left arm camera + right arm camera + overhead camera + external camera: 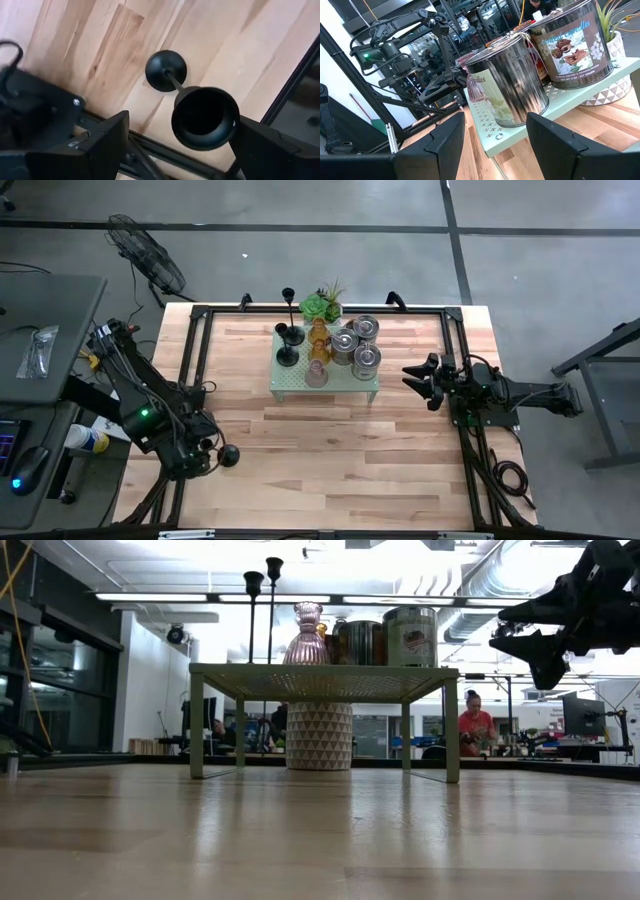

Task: Pick & Place candle stick holders
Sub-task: Put the black candle holder on the shelf

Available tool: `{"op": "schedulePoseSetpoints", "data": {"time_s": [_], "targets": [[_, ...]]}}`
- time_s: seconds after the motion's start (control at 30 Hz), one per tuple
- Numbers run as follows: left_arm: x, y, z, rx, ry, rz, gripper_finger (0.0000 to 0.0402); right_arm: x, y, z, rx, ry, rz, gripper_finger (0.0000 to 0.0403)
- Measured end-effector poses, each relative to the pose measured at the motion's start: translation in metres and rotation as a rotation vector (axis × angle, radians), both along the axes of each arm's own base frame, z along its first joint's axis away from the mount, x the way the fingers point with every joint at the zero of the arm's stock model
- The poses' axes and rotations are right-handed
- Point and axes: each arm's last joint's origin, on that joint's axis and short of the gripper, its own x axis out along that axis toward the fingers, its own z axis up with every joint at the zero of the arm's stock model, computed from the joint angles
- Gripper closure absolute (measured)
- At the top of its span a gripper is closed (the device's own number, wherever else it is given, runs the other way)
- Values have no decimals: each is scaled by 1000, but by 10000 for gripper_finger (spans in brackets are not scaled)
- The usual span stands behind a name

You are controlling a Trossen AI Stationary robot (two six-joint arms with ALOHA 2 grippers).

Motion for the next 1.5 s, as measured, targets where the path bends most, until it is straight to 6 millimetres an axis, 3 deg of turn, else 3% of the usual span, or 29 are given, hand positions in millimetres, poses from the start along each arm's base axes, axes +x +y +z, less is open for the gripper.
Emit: {"op": "schedulePoseSetpoints", "data": {"time_s": [0.87,1.03,1.5], "targets": [[1,0,-1,-163,21,797,84,0,0,0,0,0,0,197],[1,0,-1,-175,20,849,90,0,0,0,0,0,0,197],[3,0,0,-184,-30,853,169,0,0,0,0,0,0,197]]}}
